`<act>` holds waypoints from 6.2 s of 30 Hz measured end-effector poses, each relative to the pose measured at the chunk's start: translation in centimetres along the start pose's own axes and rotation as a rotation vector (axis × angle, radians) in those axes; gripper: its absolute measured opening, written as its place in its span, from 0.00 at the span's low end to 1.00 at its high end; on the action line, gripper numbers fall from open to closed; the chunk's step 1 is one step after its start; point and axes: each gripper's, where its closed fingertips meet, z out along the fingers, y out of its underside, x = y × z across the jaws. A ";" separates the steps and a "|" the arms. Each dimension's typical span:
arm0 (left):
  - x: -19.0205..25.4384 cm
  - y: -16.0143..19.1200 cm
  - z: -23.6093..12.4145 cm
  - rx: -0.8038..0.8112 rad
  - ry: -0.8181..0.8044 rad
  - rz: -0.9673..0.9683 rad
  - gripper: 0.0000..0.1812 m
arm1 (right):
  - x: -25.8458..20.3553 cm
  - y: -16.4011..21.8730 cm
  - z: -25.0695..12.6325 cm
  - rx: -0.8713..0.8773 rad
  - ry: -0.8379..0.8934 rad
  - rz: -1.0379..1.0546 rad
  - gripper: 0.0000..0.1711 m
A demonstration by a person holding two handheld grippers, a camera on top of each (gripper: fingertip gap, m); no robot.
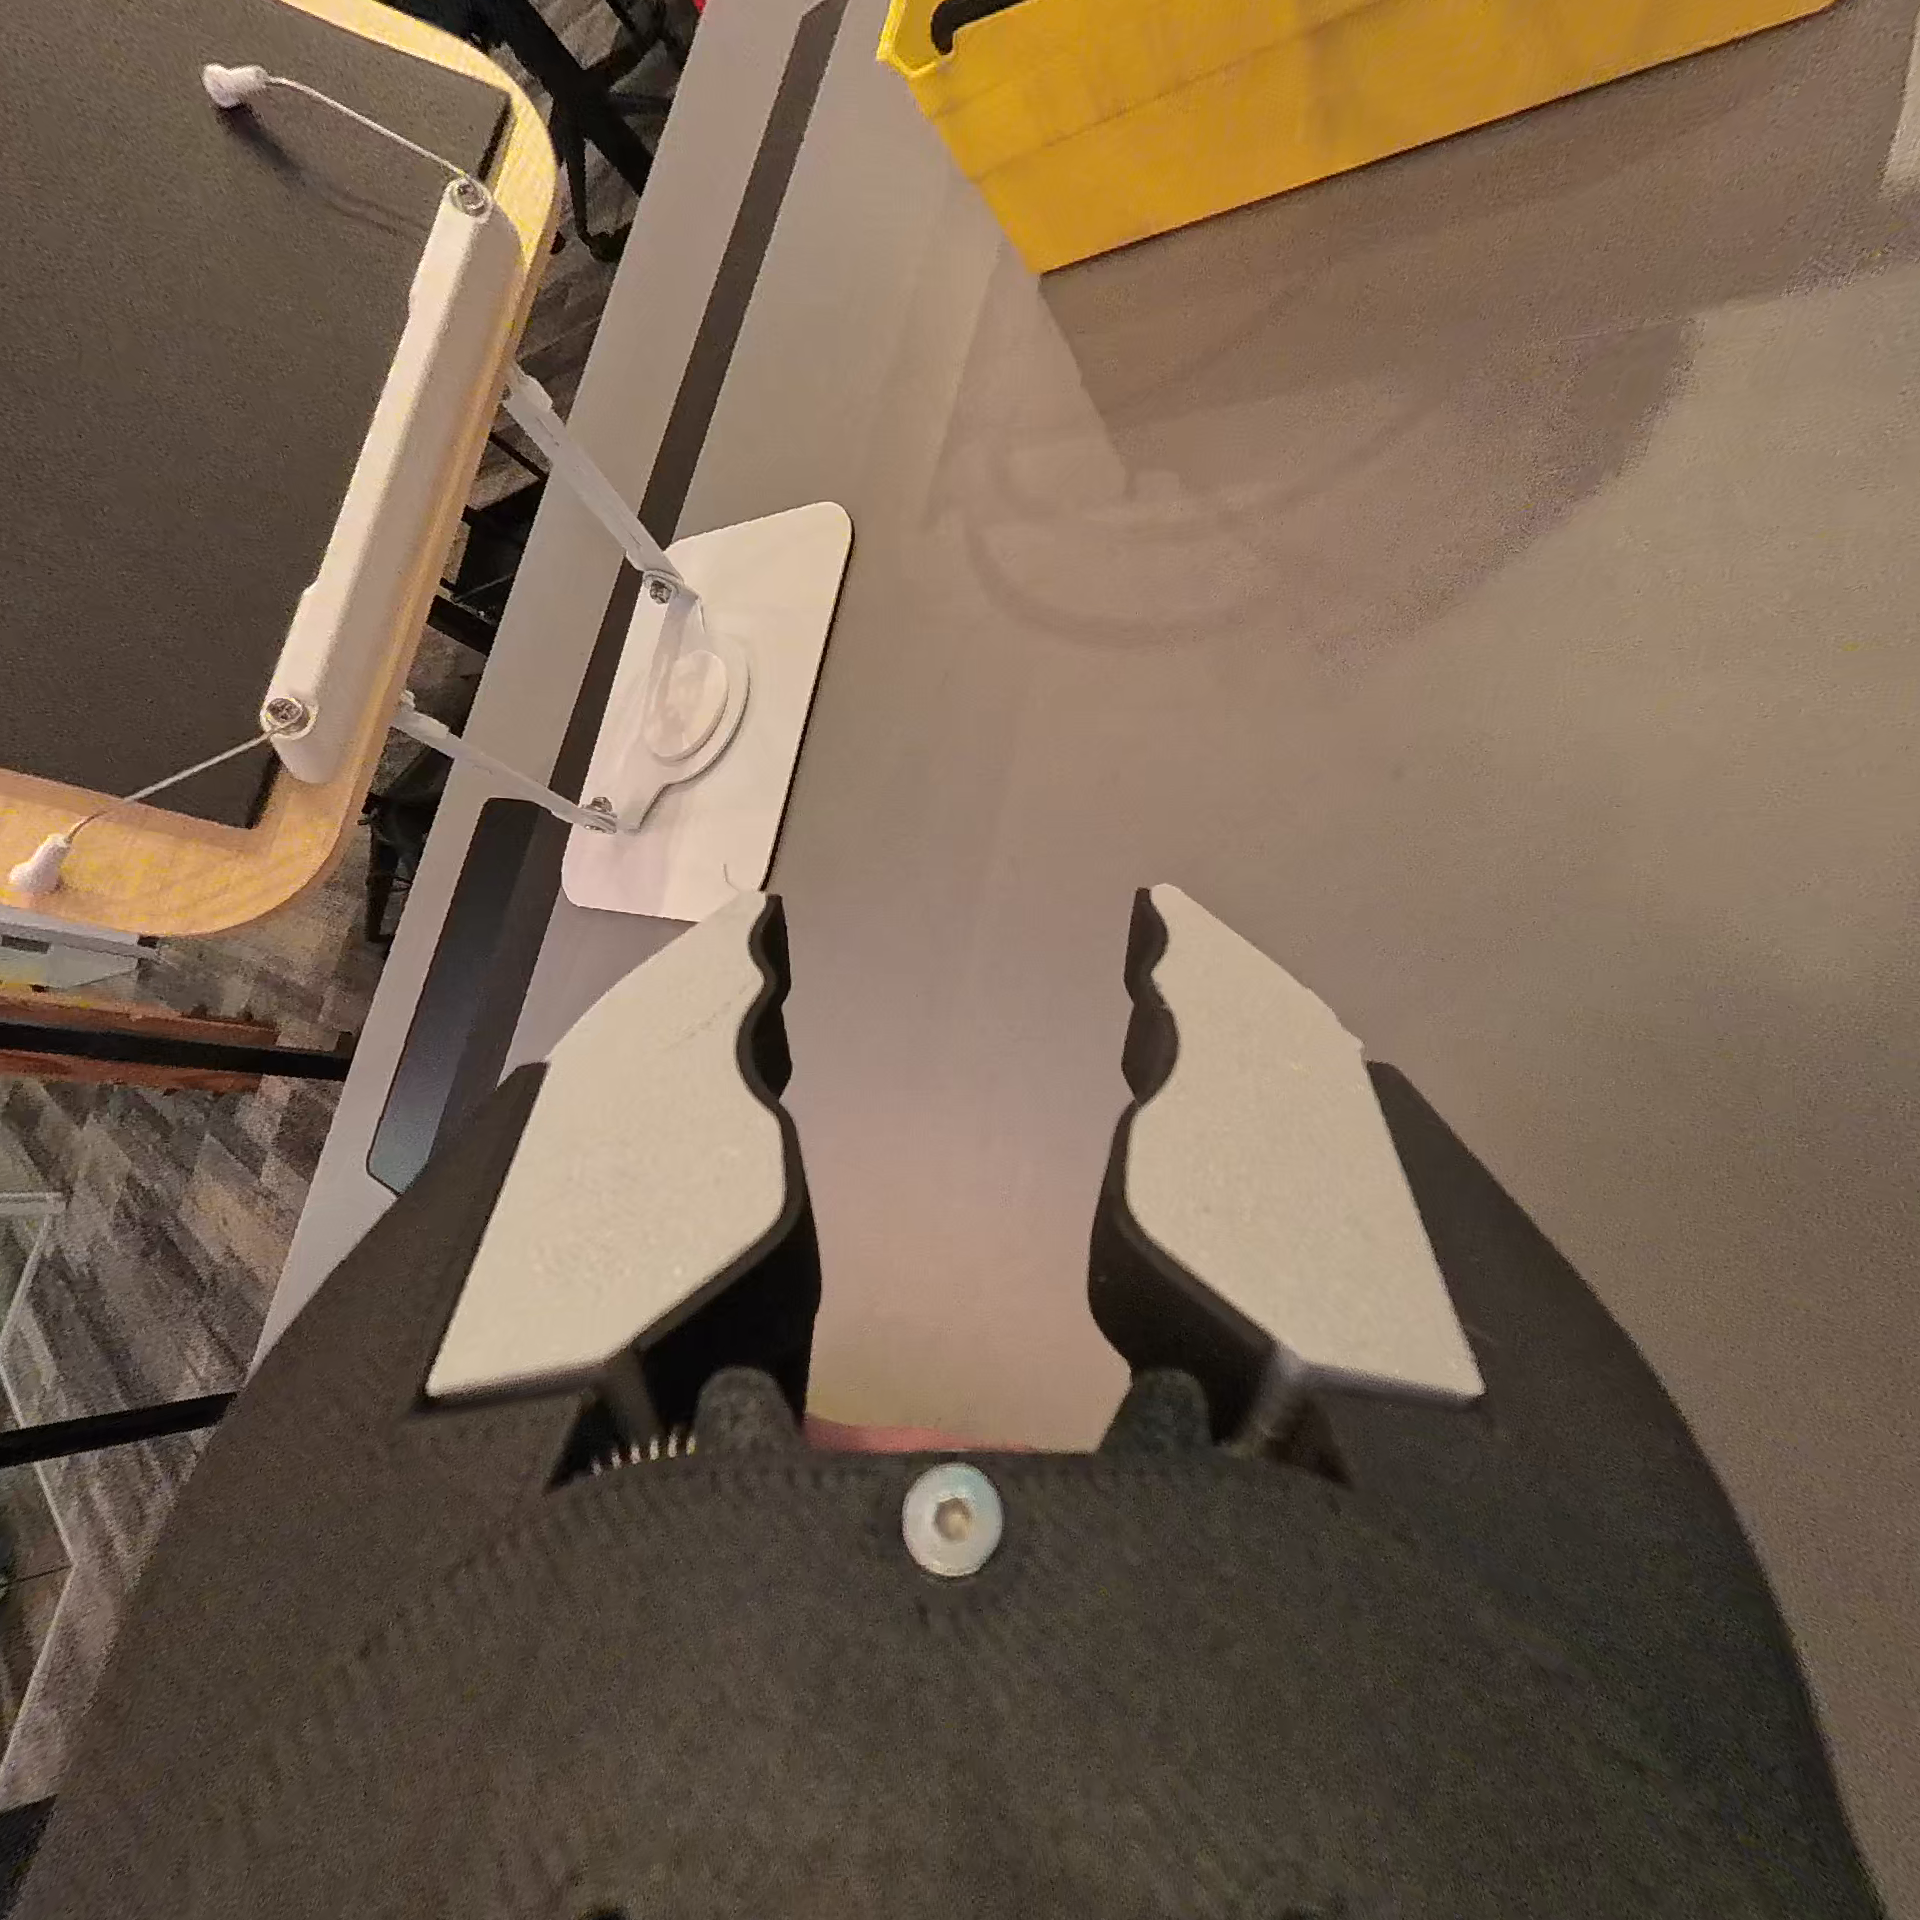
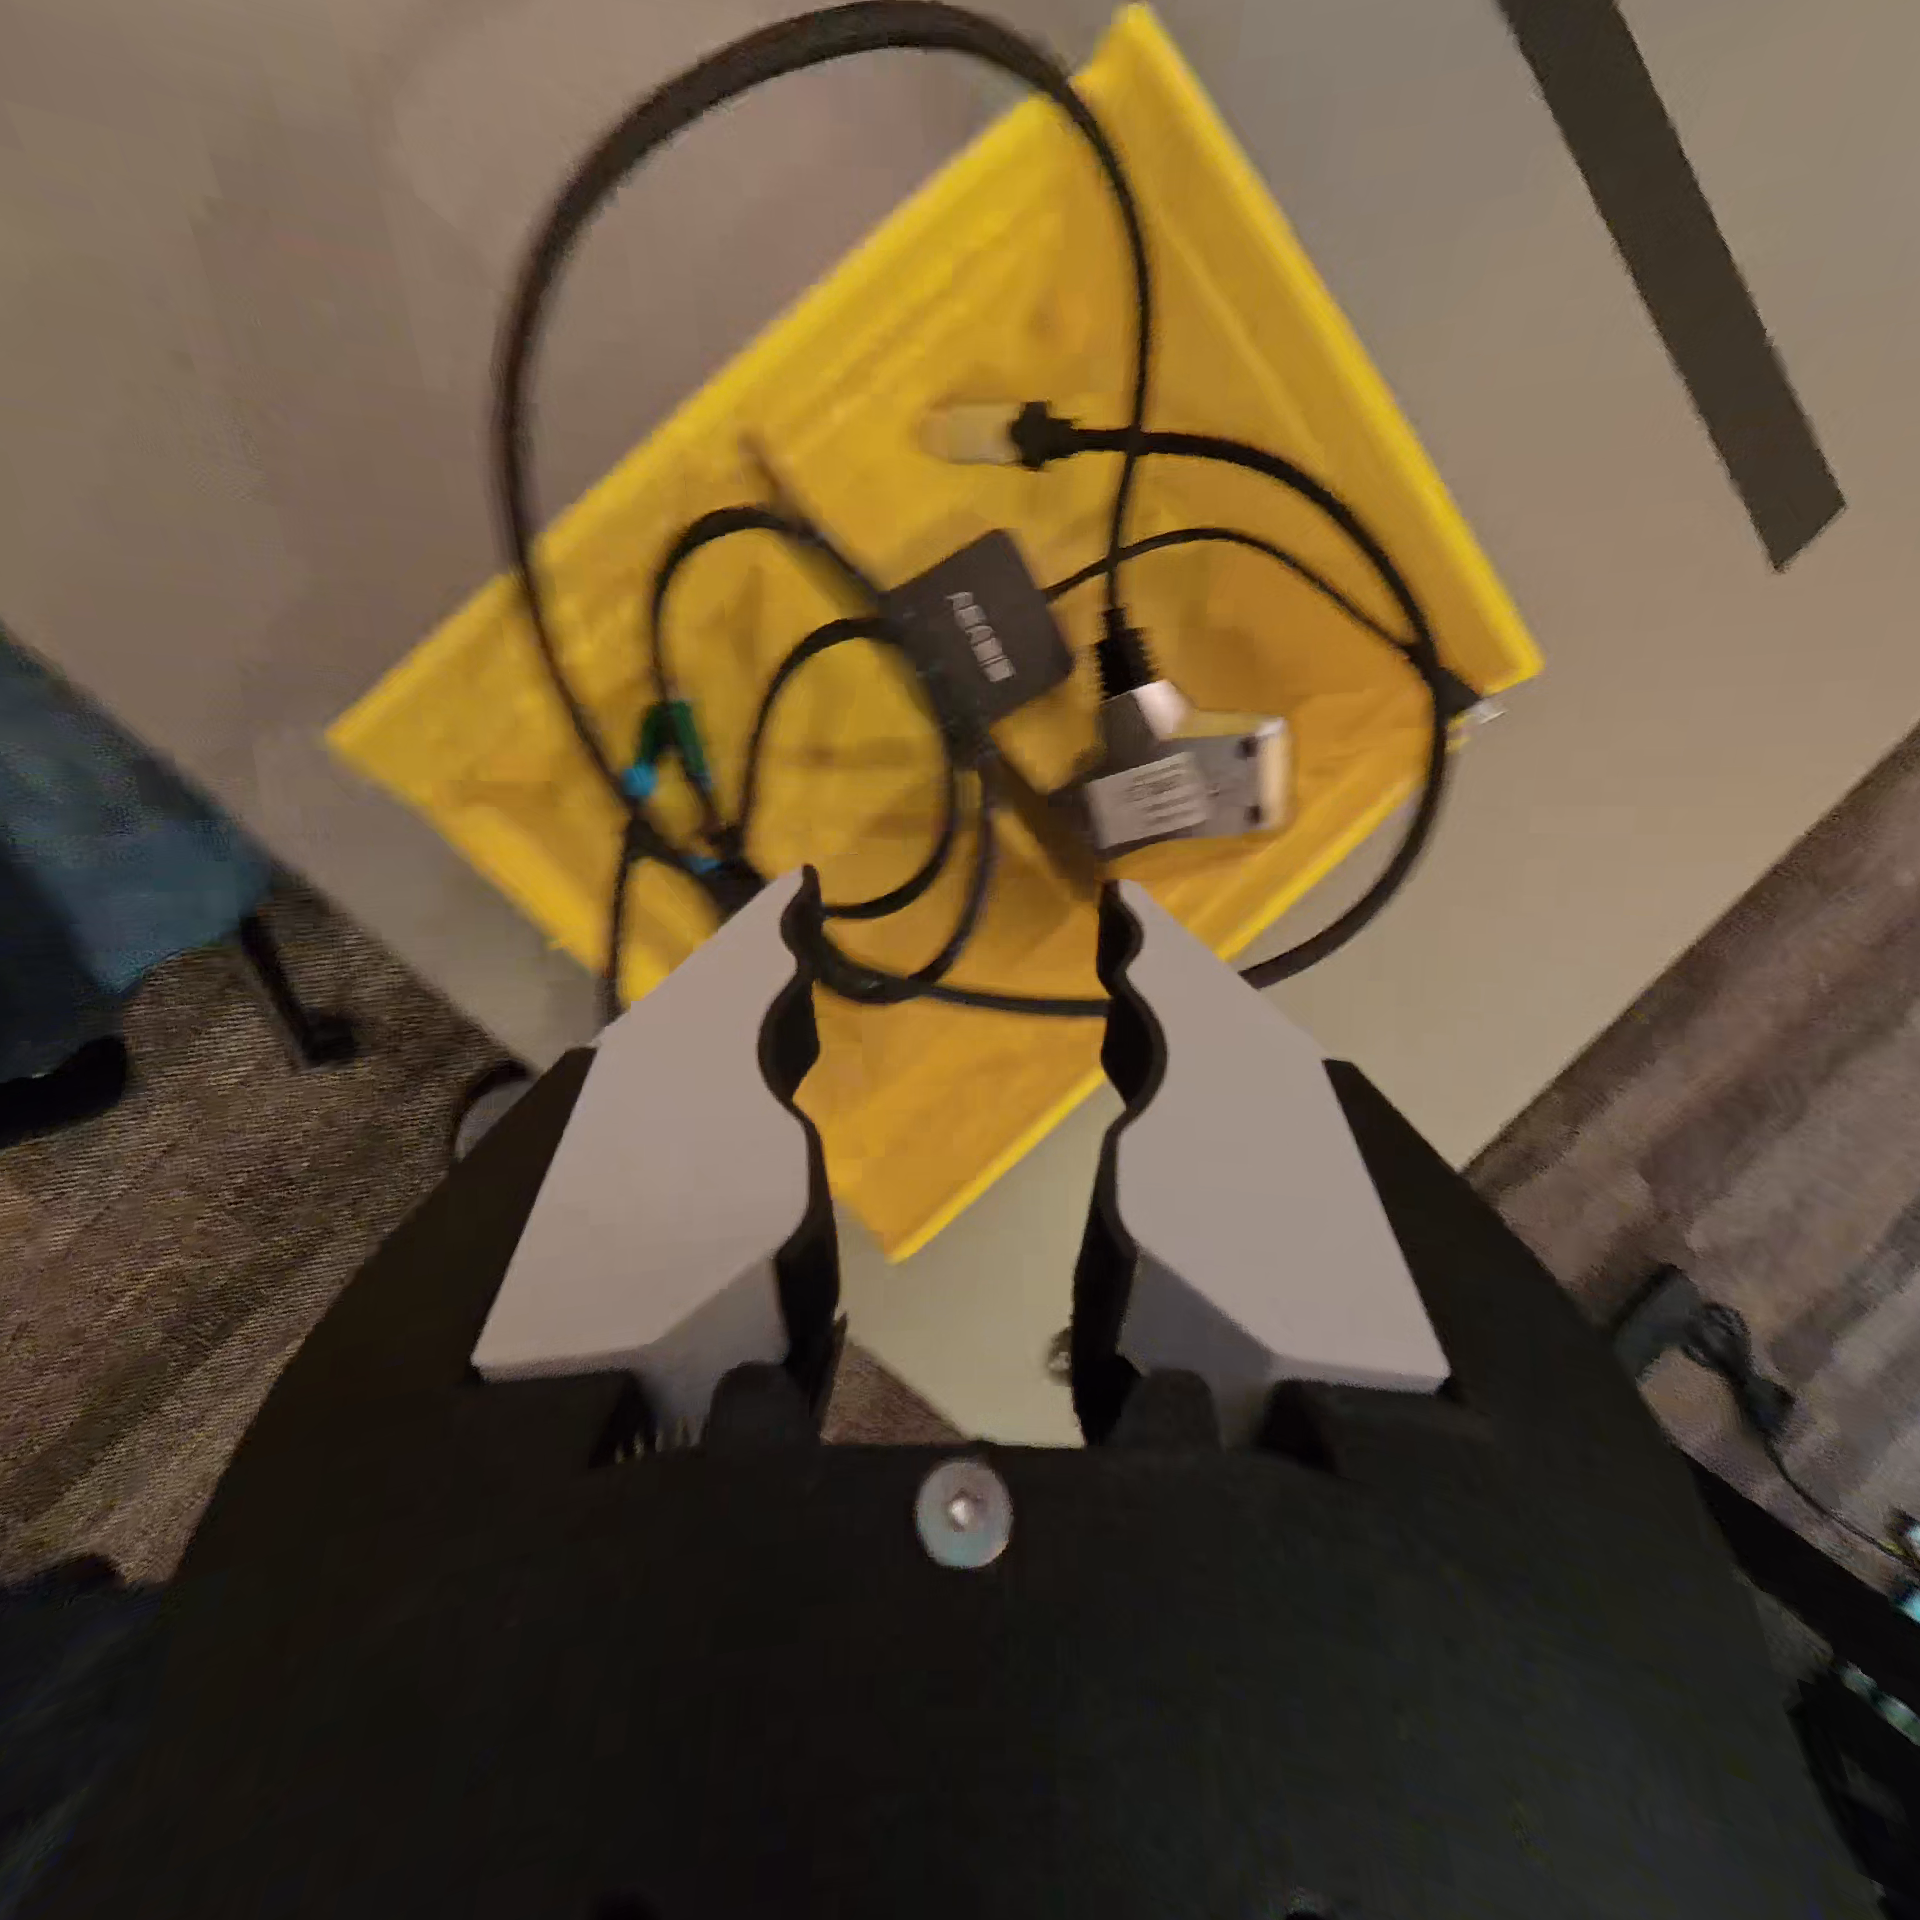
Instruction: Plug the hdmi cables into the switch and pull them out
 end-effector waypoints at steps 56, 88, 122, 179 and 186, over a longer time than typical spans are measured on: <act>1.1 -0.7 0.2 0.007 0.014 0.026 0.34 | 0.2 5.7 -0.1 0.505 0.520 0.220 0.02; 1.4 -0.5 0.4 -0.013 0.010 0.054 0.35 | -2.6 5.0 1.2 0.467 0.388 0.028 0.02; 3.2 -0.5 1.8 -0.030 0.055 0.071 0.35 | -9.4 6.7 3.9 0.353 0.149 -0.312 0.02; -9.3 13.5 -12.1 -0.365 -0.411 -0.391 0.53 | 0.9 10.9 5.7 0.063 0.099 0.467 0.50; -6.0 28.2 -19.5 -0.628 -0.448 -0.800 0.59 | 0.7 11.1 10.4 0.052 0.015 0.483 0.18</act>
